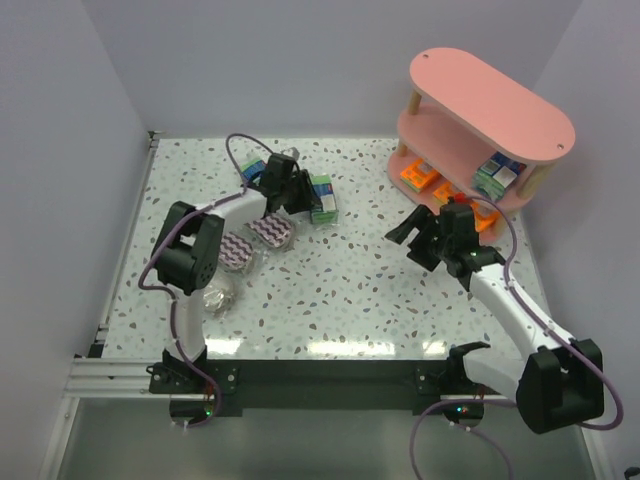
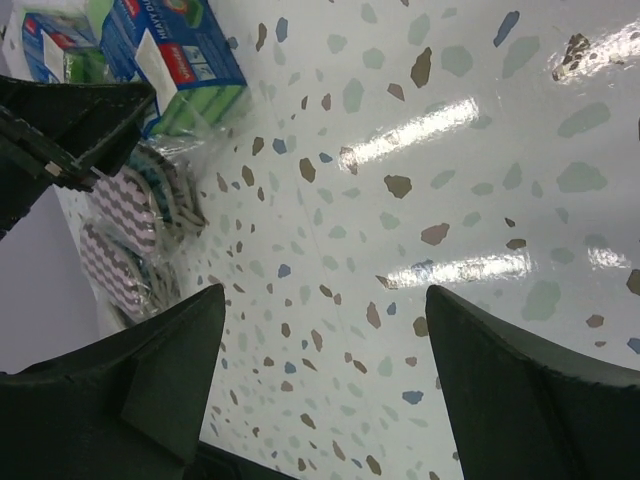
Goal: Place and organize the cleaning sponges onto the shelf
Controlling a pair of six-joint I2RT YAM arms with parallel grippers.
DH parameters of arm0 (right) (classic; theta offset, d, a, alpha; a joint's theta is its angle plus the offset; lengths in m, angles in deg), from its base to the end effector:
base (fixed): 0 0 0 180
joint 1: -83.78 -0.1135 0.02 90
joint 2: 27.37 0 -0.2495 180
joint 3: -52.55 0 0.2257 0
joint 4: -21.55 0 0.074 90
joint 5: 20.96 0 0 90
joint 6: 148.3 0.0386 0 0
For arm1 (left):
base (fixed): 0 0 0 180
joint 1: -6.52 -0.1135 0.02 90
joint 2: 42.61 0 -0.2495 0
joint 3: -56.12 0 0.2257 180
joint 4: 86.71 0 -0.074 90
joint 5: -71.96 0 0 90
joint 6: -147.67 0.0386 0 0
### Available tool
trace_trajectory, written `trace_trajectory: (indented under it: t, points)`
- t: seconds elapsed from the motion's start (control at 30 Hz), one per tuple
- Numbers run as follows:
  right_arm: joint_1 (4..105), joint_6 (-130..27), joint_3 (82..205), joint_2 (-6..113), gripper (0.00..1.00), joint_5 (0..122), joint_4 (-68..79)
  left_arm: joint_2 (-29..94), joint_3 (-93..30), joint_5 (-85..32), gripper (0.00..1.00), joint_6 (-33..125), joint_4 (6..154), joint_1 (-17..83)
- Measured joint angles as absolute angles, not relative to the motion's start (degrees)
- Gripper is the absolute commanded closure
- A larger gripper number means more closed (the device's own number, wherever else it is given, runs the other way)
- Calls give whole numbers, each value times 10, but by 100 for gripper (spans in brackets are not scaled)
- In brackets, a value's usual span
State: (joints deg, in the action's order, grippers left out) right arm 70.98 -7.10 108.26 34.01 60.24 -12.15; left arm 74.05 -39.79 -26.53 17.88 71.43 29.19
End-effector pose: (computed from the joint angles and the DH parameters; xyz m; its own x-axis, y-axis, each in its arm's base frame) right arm 0.2052 0.0527 0.2391 -0.6481 0.6425 -0.4088 0.2726 0.6969 0.6633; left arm 0.3905 -0.1693 0.1806 -0.7881 -0.3568 -0.5016 -0.0298 0.8361 -0.5478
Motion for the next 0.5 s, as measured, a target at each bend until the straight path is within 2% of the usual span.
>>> trace_trajectory:
  t: [0.27, 0.5]
  points:
    - [672, -66, 1135, 450, 16, 618, -80, 733, -360, -330, 55, 105, 756, 378]
    - [641, -15, 1154, 501, 16, 649, -54, 632, -241, -353, 48, 35, 791, 398]
